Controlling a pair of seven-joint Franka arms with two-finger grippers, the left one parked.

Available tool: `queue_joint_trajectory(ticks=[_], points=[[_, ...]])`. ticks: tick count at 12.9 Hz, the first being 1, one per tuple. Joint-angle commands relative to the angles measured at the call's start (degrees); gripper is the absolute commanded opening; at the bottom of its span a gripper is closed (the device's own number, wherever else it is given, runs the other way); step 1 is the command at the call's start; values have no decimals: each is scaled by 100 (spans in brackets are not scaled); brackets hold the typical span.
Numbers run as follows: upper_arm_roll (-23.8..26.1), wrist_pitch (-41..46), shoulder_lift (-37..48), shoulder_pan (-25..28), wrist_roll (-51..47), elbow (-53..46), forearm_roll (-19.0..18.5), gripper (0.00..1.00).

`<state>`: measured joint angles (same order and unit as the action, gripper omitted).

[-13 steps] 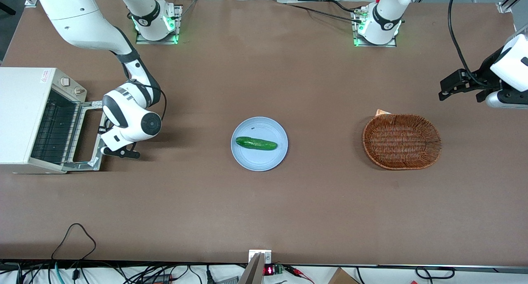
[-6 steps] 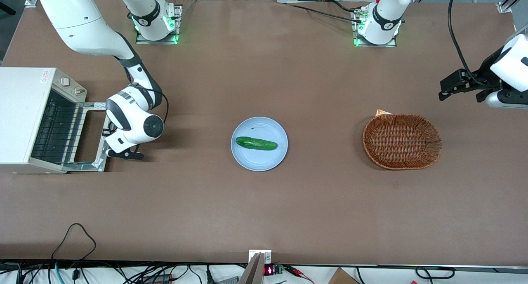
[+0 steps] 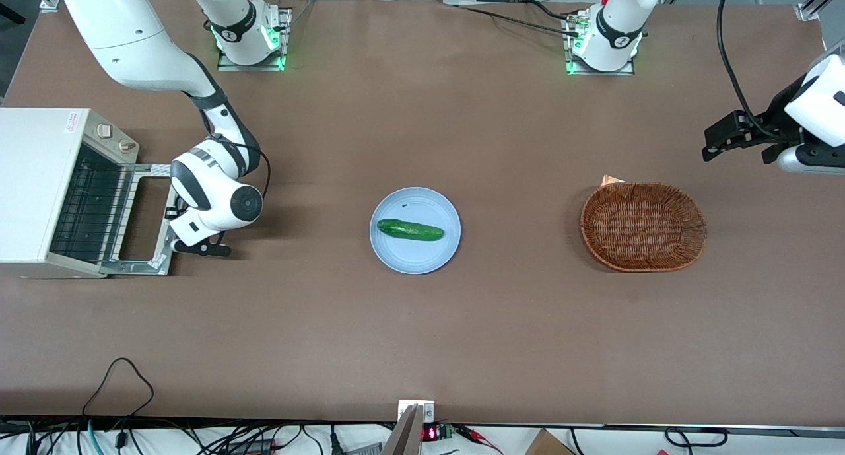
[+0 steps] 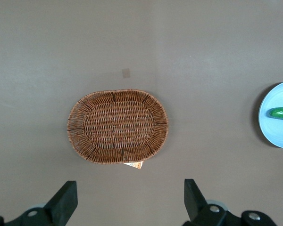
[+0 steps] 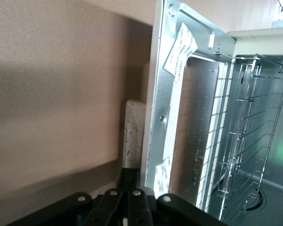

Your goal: Open oven door with right arm only

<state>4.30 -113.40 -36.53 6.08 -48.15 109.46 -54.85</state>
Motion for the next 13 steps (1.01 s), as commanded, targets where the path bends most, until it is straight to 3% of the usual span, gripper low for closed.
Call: queue_joint_trajectory(ticks=[1, 3, 13], points=[[-87, -24, -3, 60, -80, -30, 212, 0], [-78, -51, -3, 51, -80, -30, 343, 0], [-96, -87, 813, 34, -10, -443, 2302, 0]])
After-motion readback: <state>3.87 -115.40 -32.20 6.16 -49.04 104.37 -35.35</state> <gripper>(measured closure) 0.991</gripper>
